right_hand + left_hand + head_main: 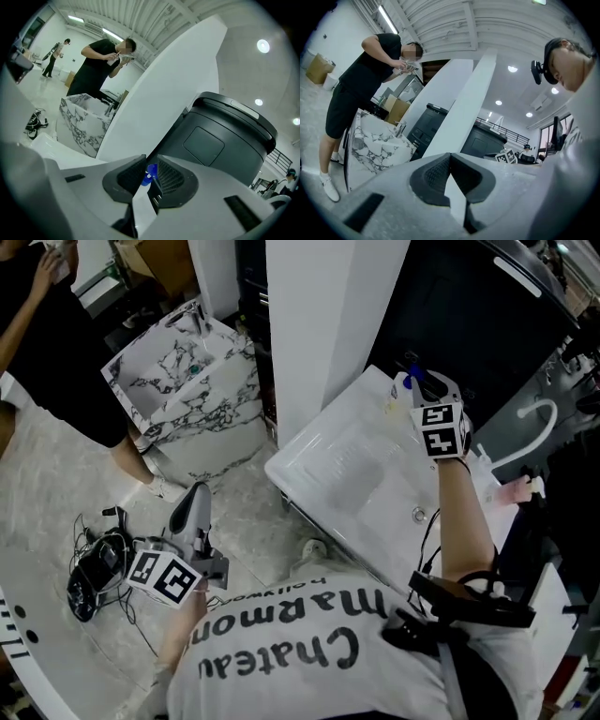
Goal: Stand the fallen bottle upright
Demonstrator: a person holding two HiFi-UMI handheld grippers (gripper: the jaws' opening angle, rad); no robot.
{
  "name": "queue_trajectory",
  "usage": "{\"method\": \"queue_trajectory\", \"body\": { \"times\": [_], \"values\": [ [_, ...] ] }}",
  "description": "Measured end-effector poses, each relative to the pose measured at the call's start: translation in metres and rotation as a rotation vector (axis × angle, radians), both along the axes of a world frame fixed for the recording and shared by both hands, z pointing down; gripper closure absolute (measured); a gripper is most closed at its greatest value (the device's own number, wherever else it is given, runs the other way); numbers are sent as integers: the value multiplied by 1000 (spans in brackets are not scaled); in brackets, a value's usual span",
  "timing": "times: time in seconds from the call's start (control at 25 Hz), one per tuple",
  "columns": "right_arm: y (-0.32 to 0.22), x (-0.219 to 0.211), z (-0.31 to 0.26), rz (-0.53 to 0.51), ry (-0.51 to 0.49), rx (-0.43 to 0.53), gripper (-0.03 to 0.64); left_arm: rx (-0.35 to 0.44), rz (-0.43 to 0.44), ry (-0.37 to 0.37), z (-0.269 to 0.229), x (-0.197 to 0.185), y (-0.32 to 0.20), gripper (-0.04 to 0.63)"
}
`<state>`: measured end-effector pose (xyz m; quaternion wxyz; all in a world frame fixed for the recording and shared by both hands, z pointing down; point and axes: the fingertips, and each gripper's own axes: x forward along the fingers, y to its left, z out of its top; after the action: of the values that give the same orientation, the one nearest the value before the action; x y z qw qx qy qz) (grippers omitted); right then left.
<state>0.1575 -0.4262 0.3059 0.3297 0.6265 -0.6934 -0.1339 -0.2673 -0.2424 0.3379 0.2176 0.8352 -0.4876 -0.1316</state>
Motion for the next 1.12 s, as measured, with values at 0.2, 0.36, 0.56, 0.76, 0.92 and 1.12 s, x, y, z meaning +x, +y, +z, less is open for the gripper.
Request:
{"method": "queue_trajectory", "body": {
  "times": [0.2,0.36,0.56,0.76,0.92,1.12],
  "values": [
    [29,1,-8,30,-104,9,546,28,45,18,-8,11,7,581],
    [63,-3,-14,36,-204,32,551,50,67,26,-15,17,18,581],
    [104,-9,-12,50,-258,37,551,69,127,27,-20,36,33,581],
    [147,-13,4,69,-359,13,554,64,188,21,-19,52,49,581],
    [180,-12,16,101,-556,-15,558,61,227,12,-21,67,57,581],
    [223,-16,45,148,-908,-76,564,58,305,9,-23,96,69,581]
  ]
}}
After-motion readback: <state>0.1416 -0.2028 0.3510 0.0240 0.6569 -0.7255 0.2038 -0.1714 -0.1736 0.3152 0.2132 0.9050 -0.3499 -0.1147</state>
